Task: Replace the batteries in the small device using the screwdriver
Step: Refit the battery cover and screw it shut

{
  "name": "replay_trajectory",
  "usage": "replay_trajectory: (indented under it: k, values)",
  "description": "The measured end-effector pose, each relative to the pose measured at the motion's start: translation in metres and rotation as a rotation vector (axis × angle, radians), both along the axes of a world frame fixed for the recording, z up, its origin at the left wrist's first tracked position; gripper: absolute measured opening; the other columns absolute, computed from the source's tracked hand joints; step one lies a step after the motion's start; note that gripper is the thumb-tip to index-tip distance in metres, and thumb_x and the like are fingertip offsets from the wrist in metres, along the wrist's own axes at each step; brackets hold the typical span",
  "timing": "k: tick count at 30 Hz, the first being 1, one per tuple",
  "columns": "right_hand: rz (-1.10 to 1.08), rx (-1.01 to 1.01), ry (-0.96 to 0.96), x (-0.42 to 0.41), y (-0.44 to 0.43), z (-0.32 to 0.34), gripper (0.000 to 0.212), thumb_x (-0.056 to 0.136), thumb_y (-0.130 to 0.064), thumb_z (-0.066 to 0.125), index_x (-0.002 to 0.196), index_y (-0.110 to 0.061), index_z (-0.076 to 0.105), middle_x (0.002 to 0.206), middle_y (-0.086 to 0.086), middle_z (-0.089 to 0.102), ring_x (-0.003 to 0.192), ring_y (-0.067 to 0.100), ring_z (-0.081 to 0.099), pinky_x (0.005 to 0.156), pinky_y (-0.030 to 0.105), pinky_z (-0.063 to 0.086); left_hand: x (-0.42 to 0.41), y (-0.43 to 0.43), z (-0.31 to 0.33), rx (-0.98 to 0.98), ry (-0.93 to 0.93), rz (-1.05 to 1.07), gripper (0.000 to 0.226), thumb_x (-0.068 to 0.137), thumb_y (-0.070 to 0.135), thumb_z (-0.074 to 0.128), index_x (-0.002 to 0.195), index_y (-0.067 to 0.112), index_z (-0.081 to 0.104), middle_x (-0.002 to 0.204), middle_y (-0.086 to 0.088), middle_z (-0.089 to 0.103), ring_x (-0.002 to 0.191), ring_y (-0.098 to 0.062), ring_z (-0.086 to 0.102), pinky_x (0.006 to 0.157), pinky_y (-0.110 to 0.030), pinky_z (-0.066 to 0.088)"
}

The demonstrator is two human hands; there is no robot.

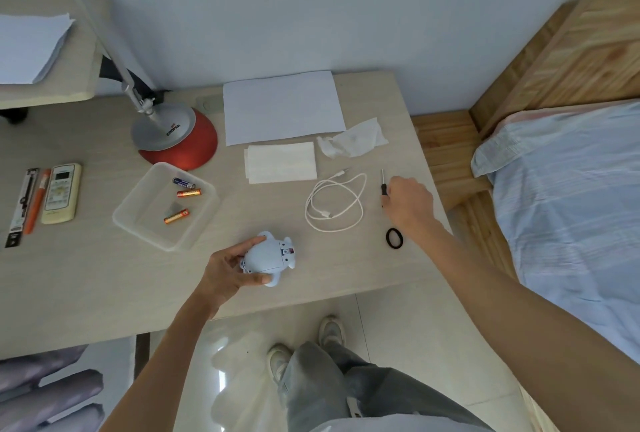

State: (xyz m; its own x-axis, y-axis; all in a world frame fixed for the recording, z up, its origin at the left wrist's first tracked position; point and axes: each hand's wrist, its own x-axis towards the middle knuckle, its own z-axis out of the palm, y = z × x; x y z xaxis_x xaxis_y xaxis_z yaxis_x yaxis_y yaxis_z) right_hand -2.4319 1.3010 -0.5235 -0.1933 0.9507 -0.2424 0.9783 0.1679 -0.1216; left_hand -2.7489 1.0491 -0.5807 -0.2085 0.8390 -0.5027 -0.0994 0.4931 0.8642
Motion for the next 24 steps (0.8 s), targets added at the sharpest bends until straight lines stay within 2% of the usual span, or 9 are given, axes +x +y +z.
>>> replay_trajectory:
  k: [3, 6, 10, 13, 17, 19, 21, 24]
  values:
    - [-0.057, 0.002, 0.009, -0.008, 0.006, -0.011, 0.020, 0.103, -0.027, 0.057, 0.090, -0.013, 0.054, 0.085, 0.005, 0.055, 0.077, 0.029, 0.054, 0.063, 0.036, 0.039, 0.000, 0.000, 0.000, -0.003, 0.001, -0.002, 0.086, 0.057, 0.006, 0.106, 0.135, 0.025, 0.077, 0.135, 0.000, 0.076, 0.124, -0.020, 0.071, 0.098, -0.033, 0.063]
    - [-0.101, -0.010, 0.041, -0.015, 0.009, -0.019, 0.020, 0.102, -0.028, 0.057, 0.090, -0.013, 0.052, 0.087, 0.005, 0.055, 0.078, 0.029, 0.052, 0.066, 0.036, 0.040, 0.001, -0.001, -0.002, 0.004, 0.002, 0.012, 0.085, 0.058, 0.002, 0.104, 0.136, 0.023, 0.077, 0.135, 0.000, 0.076, 0.125, -0.019, 0.071, 0.095, -0.028, 0.063]
    - [-0.141, 0.001, 0.045, -0.016, 0.011, -0.028, 0.013, 0.103, -0.019, 0.057, 0.094, -0.010, 0.056, 0.095, 0.011, 0.065, 0.089, 0.034, 0.065, 0.068, 0.038, 0.043, 0.001, -0.002, -0.004, 0.015, 0.010, 0.008, 0.084, 0.059, 0.001, 0.104, 0.136, 0.023, 0.077, 0.136, -0.002, 0.075, 0.125, -0.018, 0.071, 0.096, -0.027, 0.063]
    - [-0.158, -0.017, 0.061, -0.015, 0.011, -0.033, 0.010, 0.102, -0.014, 0.056, 0.101, -0.005, 0.060, 0.100, 0.015, 0.068, 0.092, 0.037, 0.067, 0.069, 0.039, 0.045, 0.000, -0.002, -0.007, 0.009, 0.000, 0.012, 0.084, 0.060, 0.000, 0.104, 0.136, 0.023, 0.076, 0.137, -0.004, 0.075, 0.125, -0.020, 0.071, 0.096, -0.028, 0.063]
    - [-0.157, -0.048, 0.082, -0.012, 0.010, -0.028, 0.011, 0.103, -0.015, 0.055, 0.096, -0.006, 0.059, 0.099, 0.015, 0.068, 0.087, 0.035, 0.064, 0.069, 0.038, 0.044, 0.000, -0.002, -0.007, -0.003, 0.001, 0.008, 0.085, 0.059, 0.002, 0.104, 0.136, 0.023, 0.076, 0.136, -0.002, 0.075, 0.123, -0.017, 0.072, 0.094, -0.027, 0.063]
    - [-0.150, -0.048, 0.100, -0.006, 0.008, -0.022, 0.015, 0.104, -0.016, 0.054, 0.091, -0.008, 0.055, 0.093, 0.013, 0.066, 0.079, 0.031, 0.059, 0.066, 0.037, 0.042, -0.001, -0.001, -0.006, -0.010, 0.006, 0.002, 0.086, 0.057, 0.004, 0.105, 0.136, 0.025, 0.077, 0.135, -0.001, 0.075, 0.122, -0.016, 0.072, 0.095, -0.028, 0.063]
    - [-0.130, -0.013, 0.147, 0.003, 0.003, -0.010, 0.019, 0.105, -0.020, 0.053, 0.090, -0.008, 0.054, 0.087, 0.008, 0.063, 0.077, 0.030, 0.061, 0.063, 0.037, 0.042, 0.000, -0.001, -0.005, -0.011, 0.016, 0.002, 0.086, 0.056, 0.007, 0.107, 0.135, 0.027, 0.077, 0.135, -0.001, 0.076, 0.122, -0.017, 0.072, 0.094, -0.028, 0.063]
    - [-0.057, 0.046, 0.259, 0.016, -0.010, 0.019, 0.022, 0.107, -0.027, 0.054, 0.094, -0.010, 0.058, 0.083, 0.003, 0.063, 0.074, 0.026, 0.064, 0.061, 0.040, 0.049, 0.000, 0.000, -0.003, -0.020, 0.018, -0.001, 0.085, 0.056, 0.007, 0.107, 0.134, 0.027, 0.078, 0.134, -0.002, 0.076, 0.123, -0.019, 0.072, 0.092, -0.028, 0.063]
